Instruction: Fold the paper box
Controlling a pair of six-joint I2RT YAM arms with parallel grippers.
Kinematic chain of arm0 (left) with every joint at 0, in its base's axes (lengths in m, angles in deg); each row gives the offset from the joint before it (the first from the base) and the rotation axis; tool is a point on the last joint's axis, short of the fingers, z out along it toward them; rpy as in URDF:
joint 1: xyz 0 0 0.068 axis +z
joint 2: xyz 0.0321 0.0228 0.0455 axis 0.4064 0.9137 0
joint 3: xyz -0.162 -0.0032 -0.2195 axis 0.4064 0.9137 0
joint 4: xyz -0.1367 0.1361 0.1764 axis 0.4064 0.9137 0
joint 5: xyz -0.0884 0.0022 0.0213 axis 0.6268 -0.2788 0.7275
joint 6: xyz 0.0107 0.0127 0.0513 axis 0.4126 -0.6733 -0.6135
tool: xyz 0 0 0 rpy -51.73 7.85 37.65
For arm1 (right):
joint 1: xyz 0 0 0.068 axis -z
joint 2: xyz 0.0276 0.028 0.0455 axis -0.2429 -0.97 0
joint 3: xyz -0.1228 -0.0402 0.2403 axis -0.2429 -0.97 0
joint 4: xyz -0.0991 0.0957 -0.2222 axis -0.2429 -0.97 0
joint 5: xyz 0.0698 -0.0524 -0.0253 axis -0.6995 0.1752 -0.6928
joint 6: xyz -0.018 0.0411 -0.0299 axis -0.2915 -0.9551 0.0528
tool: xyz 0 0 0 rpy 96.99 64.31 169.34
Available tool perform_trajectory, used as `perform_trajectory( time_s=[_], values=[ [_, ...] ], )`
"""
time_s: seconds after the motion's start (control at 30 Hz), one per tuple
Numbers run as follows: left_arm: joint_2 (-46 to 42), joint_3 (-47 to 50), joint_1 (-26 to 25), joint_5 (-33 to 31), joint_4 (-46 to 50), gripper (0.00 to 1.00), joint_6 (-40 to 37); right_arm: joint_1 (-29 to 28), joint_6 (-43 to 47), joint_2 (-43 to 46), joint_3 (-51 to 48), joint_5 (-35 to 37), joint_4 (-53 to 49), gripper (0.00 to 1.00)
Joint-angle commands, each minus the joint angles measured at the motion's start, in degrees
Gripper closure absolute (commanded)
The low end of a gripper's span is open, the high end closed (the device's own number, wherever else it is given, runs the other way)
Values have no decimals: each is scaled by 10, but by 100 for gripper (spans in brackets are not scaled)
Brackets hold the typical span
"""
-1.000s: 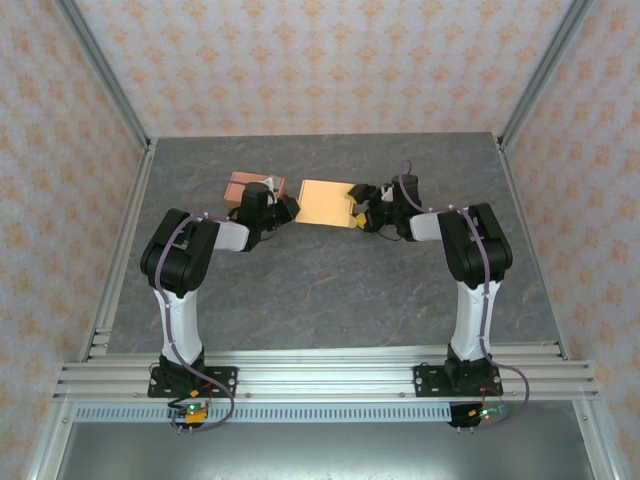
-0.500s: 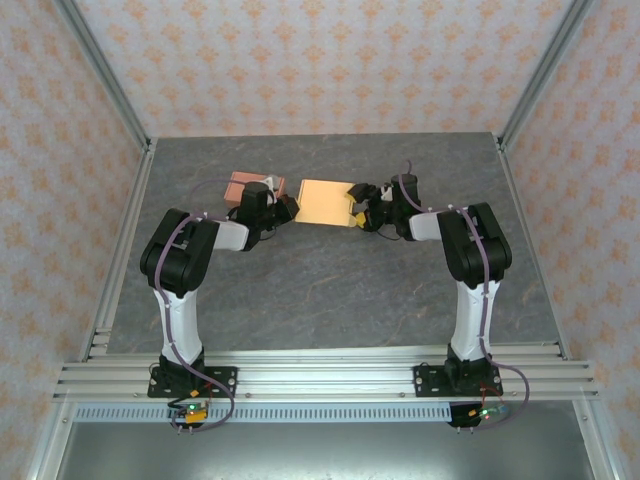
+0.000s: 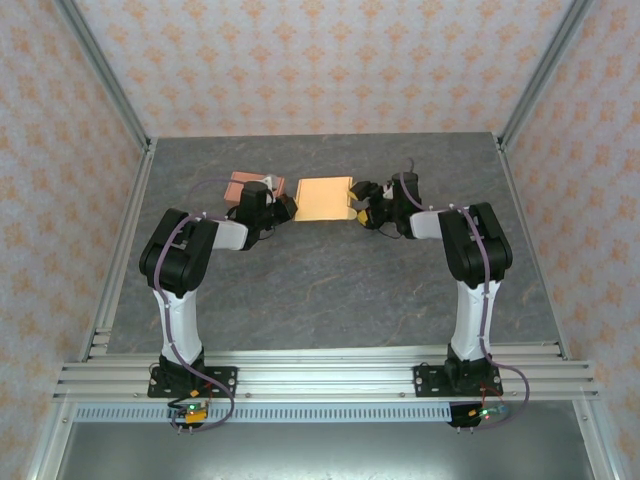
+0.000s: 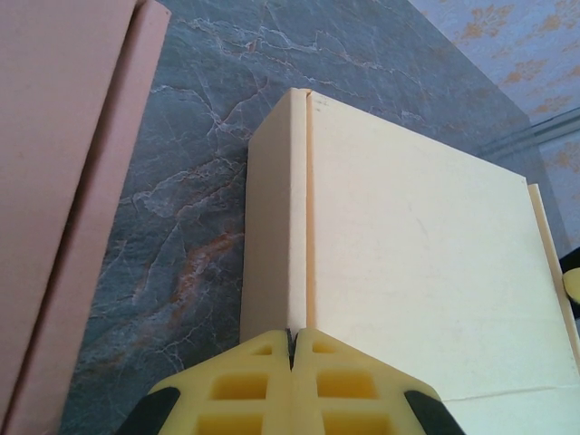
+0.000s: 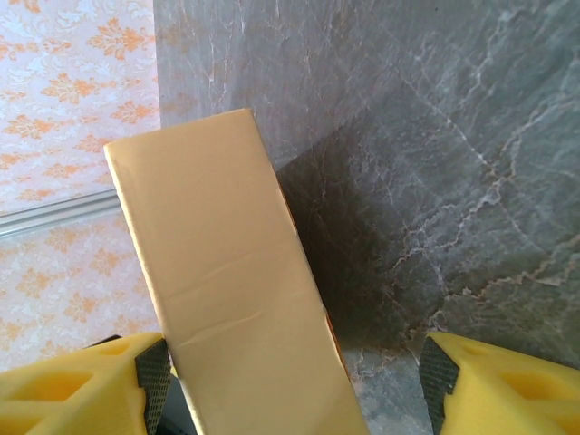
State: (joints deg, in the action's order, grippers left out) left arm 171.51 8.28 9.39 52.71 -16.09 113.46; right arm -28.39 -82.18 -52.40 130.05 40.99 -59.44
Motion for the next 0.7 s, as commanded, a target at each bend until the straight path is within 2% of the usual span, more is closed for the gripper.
perform_trajectory(
  time_s=[0.0, 0.13, 0.27, 0.47, 0.63, 0.67],
  values=[
    [28, 18, 3, -31, 128, 97, -15, 7, 16, -14, 32, 1, -12, 26],
    [31, 13, 2, -24, 127, 97, -12, -8, 8, -43, 69, -34, 3, 26],
    [29, 11, 2, -21, 129, 96, -13, -21, -23, -66, 89, -44, 45, 31],
    [16, 5, 3, -13, 135, 94, -14, -23, -30, -70, 99, -56, 58, 50],
    [-54, 33, 3, 5, 93, 72, -20, -21, -100, -37, 56, -50, 92, 54],
    [-92, 42, 1, 2, 84, 63, -35, -19, -114, -25, 45, -49, 91, 55]
  ],
)
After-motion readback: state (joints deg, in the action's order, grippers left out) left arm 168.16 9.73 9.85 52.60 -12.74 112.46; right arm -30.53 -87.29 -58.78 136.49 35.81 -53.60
